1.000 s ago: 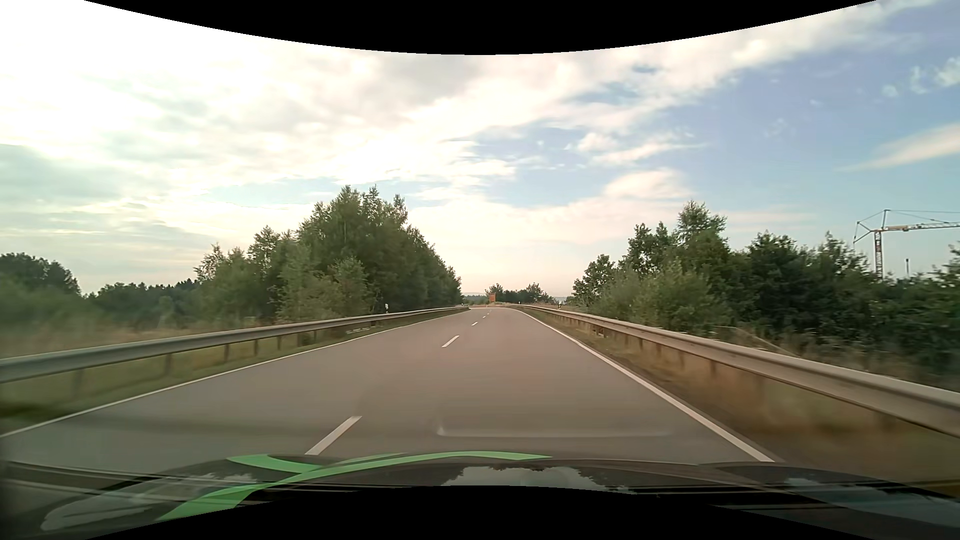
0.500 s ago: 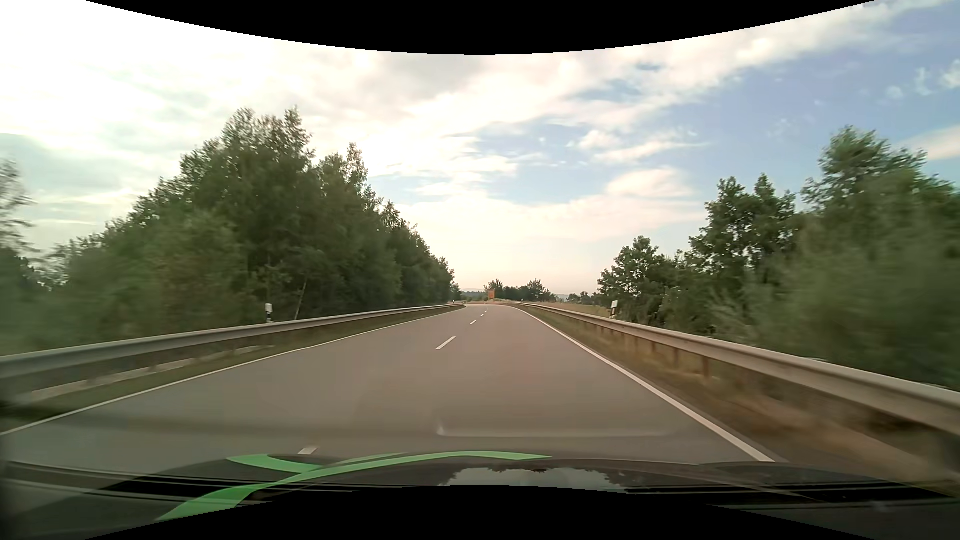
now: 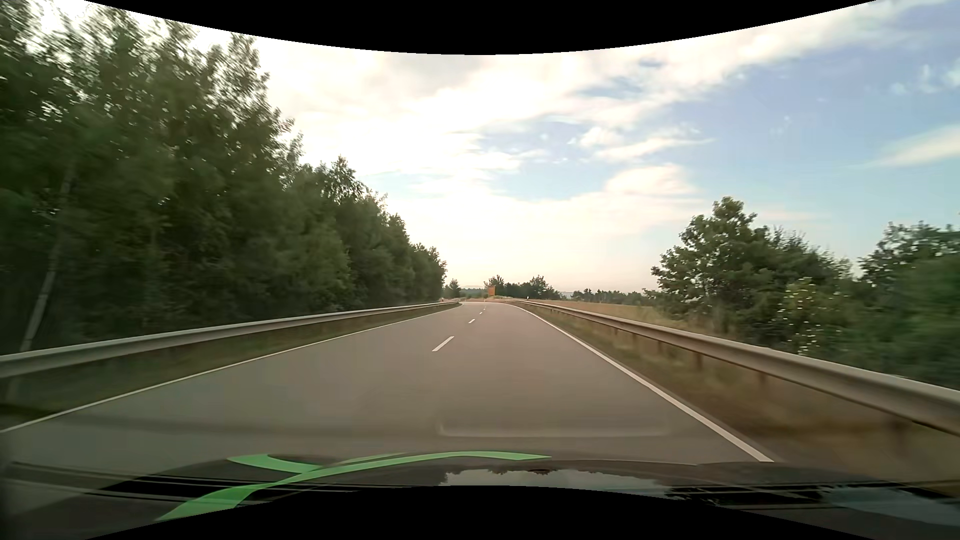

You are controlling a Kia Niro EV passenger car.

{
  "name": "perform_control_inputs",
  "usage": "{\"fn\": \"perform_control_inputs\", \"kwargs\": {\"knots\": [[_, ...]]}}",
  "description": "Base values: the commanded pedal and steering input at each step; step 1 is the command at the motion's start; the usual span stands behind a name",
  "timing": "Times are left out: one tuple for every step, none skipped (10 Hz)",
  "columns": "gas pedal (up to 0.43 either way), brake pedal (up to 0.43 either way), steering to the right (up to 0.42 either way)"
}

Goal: Follow the waypoints while adhering to traffic rules and regulations

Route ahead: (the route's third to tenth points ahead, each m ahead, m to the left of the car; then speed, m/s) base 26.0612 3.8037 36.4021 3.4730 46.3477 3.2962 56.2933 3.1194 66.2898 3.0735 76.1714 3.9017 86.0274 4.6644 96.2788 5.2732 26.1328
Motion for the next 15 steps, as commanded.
{"fn": "perform_control_inputs", "kwargs": {"knots": [[0.228,0.000,-0.002],[0.228,0.000,-0.003],[0.228,0.000,-0.004],[0.228,0.000,-0.004],[0.220,0.000,-0.003],[0.197,0.000,-0.003],[0.189,0.000,-0.004],[0.189,0.000,-0.004],[0.189,0.000,-0.004],[0.189,0.000,-0.004],[0.189,0.000,-0.004],[0.189,0.000,-0.004],[0.197,0.000,-0.005],[0.197,0.000,-0.005],[0.209,0.000,-0.005]]}}
